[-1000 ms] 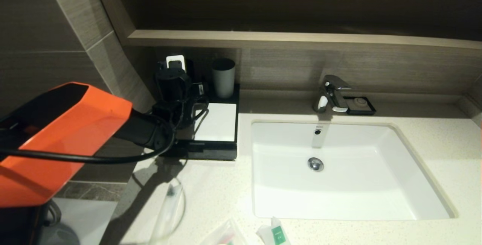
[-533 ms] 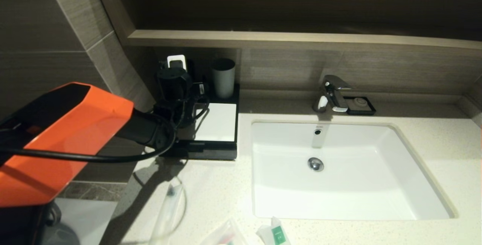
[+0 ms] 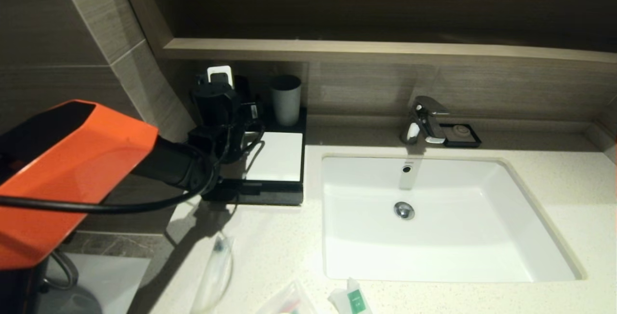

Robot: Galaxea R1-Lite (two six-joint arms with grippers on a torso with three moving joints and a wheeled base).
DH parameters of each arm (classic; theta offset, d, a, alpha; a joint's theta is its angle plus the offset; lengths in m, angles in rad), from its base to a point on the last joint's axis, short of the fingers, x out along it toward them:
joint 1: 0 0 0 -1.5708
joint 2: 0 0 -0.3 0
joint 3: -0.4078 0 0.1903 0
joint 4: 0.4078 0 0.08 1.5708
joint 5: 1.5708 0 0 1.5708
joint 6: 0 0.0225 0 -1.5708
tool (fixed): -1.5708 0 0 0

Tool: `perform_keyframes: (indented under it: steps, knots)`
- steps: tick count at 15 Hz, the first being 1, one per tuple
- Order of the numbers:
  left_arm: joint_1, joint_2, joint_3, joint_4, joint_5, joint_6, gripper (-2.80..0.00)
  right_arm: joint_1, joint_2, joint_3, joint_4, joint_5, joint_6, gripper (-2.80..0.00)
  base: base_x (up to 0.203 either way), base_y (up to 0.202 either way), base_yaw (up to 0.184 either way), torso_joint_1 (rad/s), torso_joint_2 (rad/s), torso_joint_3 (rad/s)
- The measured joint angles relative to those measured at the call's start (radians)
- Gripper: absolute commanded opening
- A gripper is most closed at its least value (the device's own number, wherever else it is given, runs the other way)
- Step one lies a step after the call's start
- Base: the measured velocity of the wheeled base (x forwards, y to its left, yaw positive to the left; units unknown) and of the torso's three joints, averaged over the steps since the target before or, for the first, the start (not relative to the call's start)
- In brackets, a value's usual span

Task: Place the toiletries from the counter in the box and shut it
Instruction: Place the cup on the storage box

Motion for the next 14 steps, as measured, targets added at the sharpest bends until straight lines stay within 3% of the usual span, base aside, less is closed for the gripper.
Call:
perform_keyframes:
  steps: [10, 11, 14]
  knots:
    - [0.000, -0.235, 0.369, -0.063, 0.017, 0.001, 0.00, 0.000, 0.000, 0.000, 0.000, 0.000, 0.000, -2.80, 0.000, 0.000, 0.000, 0.000, 0.00, 0.000]
    - [0.000, -0.245, 0.387, -0.067, 0.017, 0.001, -2.80, 0.000, 0.000, 0.000, 0.000, 0.000, -0.001, -2.80, 0.000, 0.000, 0.000, 0.000, 0.00, 0.000]
    - [0.000, -0.263, 0.404, -0.063, 0.013, 0.001, -2.80, 0.000, 0.000, 0.000, 0.000, 0.000, 0.000, -2.80, 0.000, 0.000, 0.000, 0.000, 0.00, 0.000]
